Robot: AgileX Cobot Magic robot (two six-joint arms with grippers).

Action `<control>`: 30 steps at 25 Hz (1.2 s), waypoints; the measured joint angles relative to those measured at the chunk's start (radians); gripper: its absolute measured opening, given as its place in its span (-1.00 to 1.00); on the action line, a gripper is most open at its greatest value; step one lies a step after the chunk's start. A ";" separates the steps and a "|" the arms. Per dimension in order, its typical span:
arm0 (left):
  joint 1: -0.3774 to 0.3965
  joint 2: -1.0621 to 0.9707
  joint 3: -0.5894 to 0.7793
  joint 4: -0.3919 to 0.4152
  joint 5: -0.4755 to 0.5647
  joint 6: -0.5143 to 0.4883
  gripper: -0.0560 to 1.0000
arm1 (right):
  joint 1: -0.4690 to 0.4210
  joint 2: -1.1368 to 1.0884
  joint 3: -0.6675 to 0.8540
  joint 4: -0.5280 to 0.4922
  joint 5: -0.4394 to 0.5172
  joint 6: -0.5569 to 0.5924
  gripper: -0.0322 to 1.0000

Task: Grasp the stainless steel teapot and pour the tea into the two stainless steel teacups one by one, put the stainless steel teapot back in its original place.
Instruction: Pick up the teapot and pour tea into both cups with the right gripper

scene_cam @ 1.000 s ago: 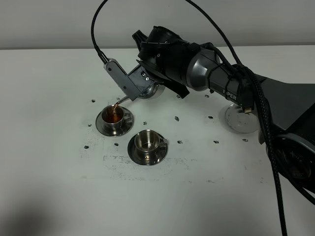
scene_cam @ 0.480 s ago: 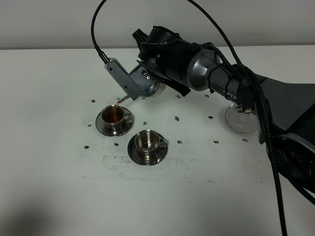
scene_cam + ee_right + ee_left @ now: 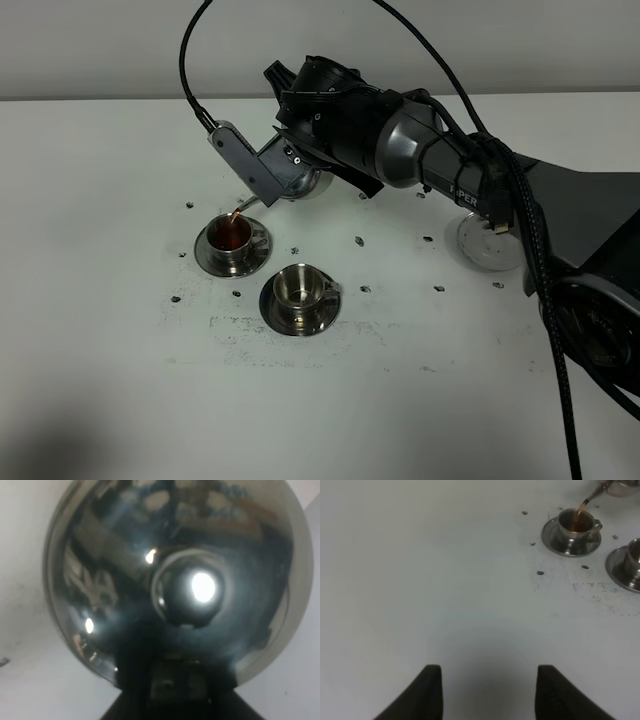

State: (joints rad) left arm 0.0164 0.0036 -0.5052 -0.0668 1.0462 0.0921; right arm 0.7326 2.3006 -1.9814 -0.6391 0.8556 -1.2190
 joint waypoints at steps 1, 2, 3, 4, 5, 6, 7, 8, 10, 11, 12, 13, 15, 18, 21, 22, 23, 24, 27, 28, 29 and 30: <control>0.000 0.000 0.000 0.000 0.000 0.000 -0.10 | 0.000 0.000 0.000 -0.002 0.001 0.000 -0.54; 0.000 0.000 0.000 0.000 0.000 0.000 -0.10 | 0.000 0.000 0.000 -0.003 0.001 0.000 -0.54; 0.000 0.000 0.000 0.000 0.000 0.000 -0.10 | 0.000 0.000 0.000 -0.003 0.001 0.000 -0.54; 0.000 0.000 0.000 0.000 0.000 0.000 -0.10 | 0.000 0.000 0.000 -0.003 0.001 0.000 -0.54; 0.000 0.000 0.000 0.000 0.000 0.000 -0.10 | 0.000 0.000 0.000 -0.004 0.001 0.000 -0.54; 0.000 0.000 0.000 0.000 0.000 0.000 -0.10 | 0.000 0.000 0.000 -0.006 0.001 0.000 -0.54; 0.000 0.000 0.000 0.000 0.000 0.000 -0.10 | 0.000 0.000 0.000 -0.007 0.001 0.000 -0.54; 0.000 0.000 0.000 0.000 0.000 0.000 -0.10 | 0.000 0.000 0.000 -0.008 0.001 0.000 -0.54; 0.000 0.000 0.000 0.000 0.000 0.000 -0.10 | 0.000 0.000 0.000 -0.014 0.001 0.000 -0.54; 0.000 0.000 0.000 0.000 0.000 0.000 -0.10 | 0.000 0.000 0.000 -0.017 0.001 0.000 -0.54; 0.000 0.000 0.000 0.000 0.000 0.000 -0.10 | 0.000 0.000 0.000 -0.017 0.001 0.000 -0.54; 0.000 0.000 0.000 0.000 0.000 0.000 -0.10 | 0.000 0.000 0.000 -0.019 0.001 0.000 -0.54; 0.000 0.000 0.000 0.000 0.000 0.000 -0.10 | 0.000 0.000 0.000 -0.022 0.001 0.000 -0.54; 0.000 0.000 0.000 0.000 0.000 0.000 -0.10 | 0.000 0.000 0.000 -0.022 0.001 0.000 -0.54; 0.000 0.000 0.000 0.000 0.000 0.000 -0.10 | 0.000 0.000 0.000 -0.022 0.001 0.000 -0.54; 0.000 0.000 0.000 0.000 0.000 0.000 -0.10 | 0.000 0.000 0.000 -0.022 0.001 0.000 -0.54; 0.000 0.000 0.000 0.000 0.000 0.000 -0.10 | 0.000 0.000 0.000 -0.022 0.001 0.000 -0.54; 0.000 0.000 0.000 0.000 0.000 0.000 -0.10 | 0.000 0.000 0.000 -0.022 0.001 0.000 -0.54; 0.000 0.000 0.000 0.000 0.000 0.000 -0.10 | 0.000 0.000 0.000 -0.022 0.002 0.000 -0.54; 0.000 0.000 0.000 0.000 0.000 0.000 -0.10 | 0.000 0.000 0.000 -0.021 0.004 0.000 -0.54; 0.000 0.000 0.000 0.000 0.000 0.000 -0.10 | 0.000 0.000 0.000 -0.014 0.007 0.002 -0.54; 0.000 0.000 0.000 0.000 0.000 0.000 -0.10 | 0.000 0.000 0.000 -0.002 0.011 0.006 -0.54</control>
State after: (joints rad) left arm 0.0164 0.0036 -0.5052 -0.0668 1.0462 0.0921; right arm 0.7331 2.3006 -1.9814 -0.6414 0.8661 -1.2131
